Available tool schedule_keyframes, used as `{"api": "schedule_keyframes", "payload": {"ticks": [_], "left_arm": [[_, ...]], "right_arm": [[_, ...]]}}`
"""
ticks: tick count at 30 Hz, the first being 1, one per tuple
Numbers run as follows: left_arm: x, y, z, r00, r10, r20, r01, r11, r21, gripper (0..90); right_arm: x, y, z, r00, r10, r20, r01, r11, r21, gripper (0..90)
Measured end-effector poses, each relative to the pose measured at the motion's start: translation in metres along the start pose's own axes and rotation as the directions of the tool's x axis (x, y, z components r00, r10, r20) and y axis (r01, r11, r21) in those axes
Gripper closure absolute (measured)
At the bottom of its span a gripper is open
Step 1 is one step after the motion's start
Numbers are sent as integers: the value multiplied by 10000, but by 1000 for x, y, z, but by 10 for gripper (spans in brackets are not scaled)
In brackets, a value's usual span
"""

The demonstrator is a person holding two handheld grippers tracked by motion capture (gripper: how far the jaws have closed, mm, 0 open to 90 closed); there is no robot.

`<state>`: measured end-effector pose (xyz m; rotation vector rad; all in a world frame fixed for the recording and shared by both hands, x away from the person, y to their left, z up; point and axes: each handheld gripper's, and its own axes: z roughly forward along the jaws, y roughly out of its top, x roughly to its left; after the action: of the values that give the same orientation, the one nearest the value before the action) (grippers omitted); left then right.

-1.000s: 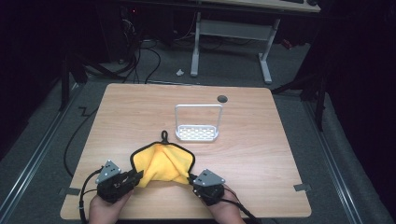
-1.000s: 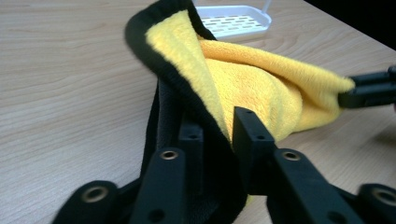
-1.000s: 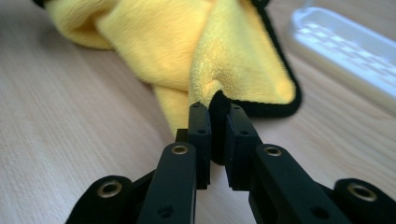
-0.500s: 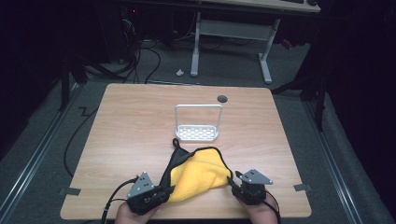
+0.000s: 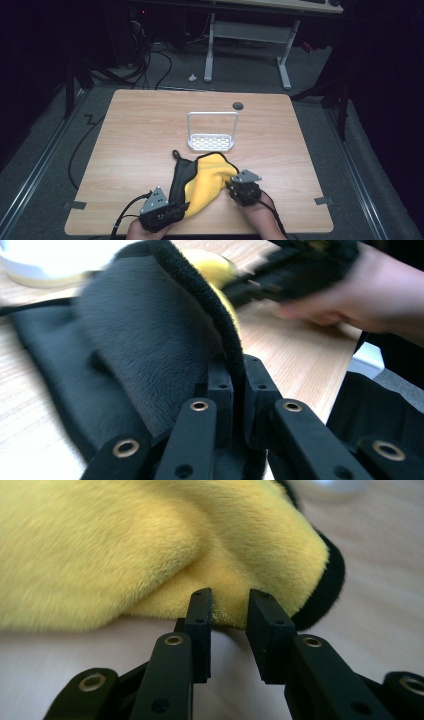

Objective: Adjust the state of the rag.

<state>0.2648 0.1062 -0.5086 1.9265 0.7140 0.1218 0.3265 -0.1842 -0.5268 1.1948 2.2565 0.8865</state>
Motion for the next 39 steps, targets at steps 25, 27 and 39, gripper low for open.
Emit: {"api": "schedule_keyframes", "payload": {"ticks": [25, 27, 39], "left_arm": [[4, -9, -12, 9993, 352, -160, -341, 9973, 652, 450], [31, -7, -15, 9954, -320, -901, 364, 9982, 469, 537], [74, 24, 52, 9508, 755, -3004, -74, 9751, 2217, 649]], "right_arm": [[46, 25, -24, 9895, -236, -1423, 63, 9927, -1203, 457], [48, 26, -22, 9904, -308, -1347, 130, 9913, -1309, 483], [44, 20, -25, 9904, -776, -1147, 607, 9877, -1442, 831]]}}
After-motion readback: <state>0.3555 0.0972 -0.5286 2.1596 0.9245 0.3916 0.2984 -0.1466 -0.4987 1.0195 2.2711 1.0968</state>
